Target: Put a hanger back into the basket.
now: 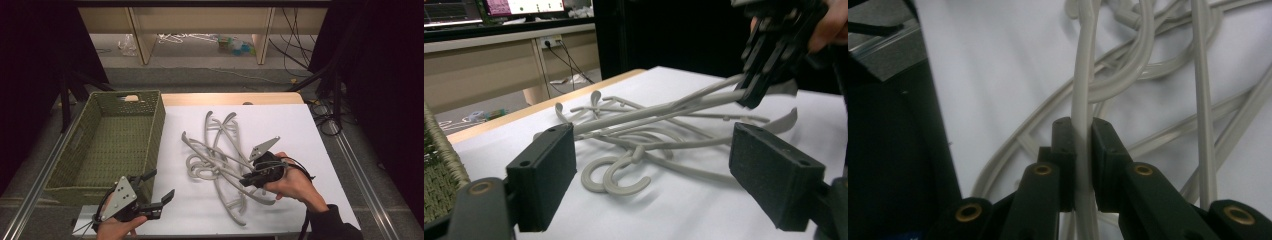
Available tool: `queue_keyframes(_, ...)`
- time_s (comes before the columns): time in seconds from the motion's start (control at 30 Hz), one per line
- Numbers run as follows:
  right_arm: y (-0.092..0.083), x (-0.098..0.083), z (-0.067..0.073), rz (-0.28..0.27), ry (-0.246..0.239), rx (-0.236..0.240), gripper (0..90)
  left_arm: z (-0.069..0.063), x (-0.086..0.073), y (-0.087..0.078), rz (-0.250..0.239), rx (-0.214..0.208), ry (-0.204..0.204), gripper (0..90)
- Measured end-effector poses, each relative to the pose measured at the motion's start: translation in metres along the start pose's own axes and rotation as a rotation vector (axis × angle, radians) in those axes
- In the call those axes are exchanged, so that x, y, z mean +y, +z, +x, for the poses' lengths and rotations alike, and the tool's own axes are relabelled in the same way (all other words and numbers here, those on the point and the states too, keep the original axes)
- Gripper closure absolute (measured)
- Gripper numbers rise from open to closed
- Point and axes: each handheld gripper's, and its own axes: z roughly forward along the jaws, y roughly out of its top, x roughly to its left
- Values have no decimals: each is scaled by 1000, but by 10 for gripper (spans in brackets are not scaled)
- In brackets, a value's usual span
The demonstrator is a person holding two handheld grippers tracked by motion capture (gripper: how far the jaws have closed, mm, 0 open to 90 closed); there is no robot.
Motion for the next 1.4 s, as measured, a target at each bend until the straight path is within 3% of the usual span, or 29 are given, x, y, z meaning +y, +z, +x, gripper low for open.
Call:
queue_keyframes(0.1, -3, -3, 2, -8, -19, 16, 826, -5, 2, 12, 27, -12, 5, 195)
queue_keyframes(0.13, -4, -5, 4, -7, -21, 29, 826, -8, 3, 18, 55, -21, 30, 210)
queue_keyframes(0.17, -6, -7, 6, -5, -31, 46, 826, -11, 7, 27, 91, -46, 85, 223)
queue_keyframes(0.3, -7, -7, 10, -5, -49, 53, 826, -15, 13, 46, 127, -82, 118, 247)
queue_keyframes(0.37, -10, -7, 13, -11, -75, 63, 826, -19, 14, 67, 184, -134, 158, 251)
queue_keyframes(0.43, -12, -6, 15, -15, -83, 75, 826, -21, 13, 75, 214, -153, 175, 261)
queue_keyframes(0.67, -14, -5, 20, -21, -122, 106, 827, -22, 11, 92, 248, -198, 244, 304)
queue_keyframes(0.77, -16, -4, 22, -25, -131, 119, 827, -21, 12, 98, 257, -224, 250, 352)
queue_keyframes(0.87, -17, -4, 23, -27, -140, 125, 827, -20, 14, 105, 297, -281, 277, 401)
queue_keyframes(1.0, -17, -3, 24, -23, -145, 143, 827, -18, 15, 112, 313, -326, 315, 541)
queue_keyframes(1.03, -16, -3, 24, -27, -148, 149, 827, -17, 17, 115, 324, -357, 343, 541)
queue_keyframes(1.07, -18, -3, 23, -28, -146, 144, 827, -17, 17, 116, 324, -368, 363, 622)
queue_keyframes(1.1, -18, -3, 23, -30, -145, 143, 827, -18, 20, 116, 326, -384, 391, 630)
queue_keyframes(1.13, -18, -3, 23, -30, -145, 143, 827, -18, 20, 116, 326, -384, 391, 645)
queue_keyframes(1.17, -20, -5, 21, -43, -151, 155, 826, -19, 24, 115, 323, -391, 437, 660)
queue_keyframes(1.4, -31, -4, 17, -99, -181, 161, 805, -21, 35, 111, 329, -428, 479, 734)
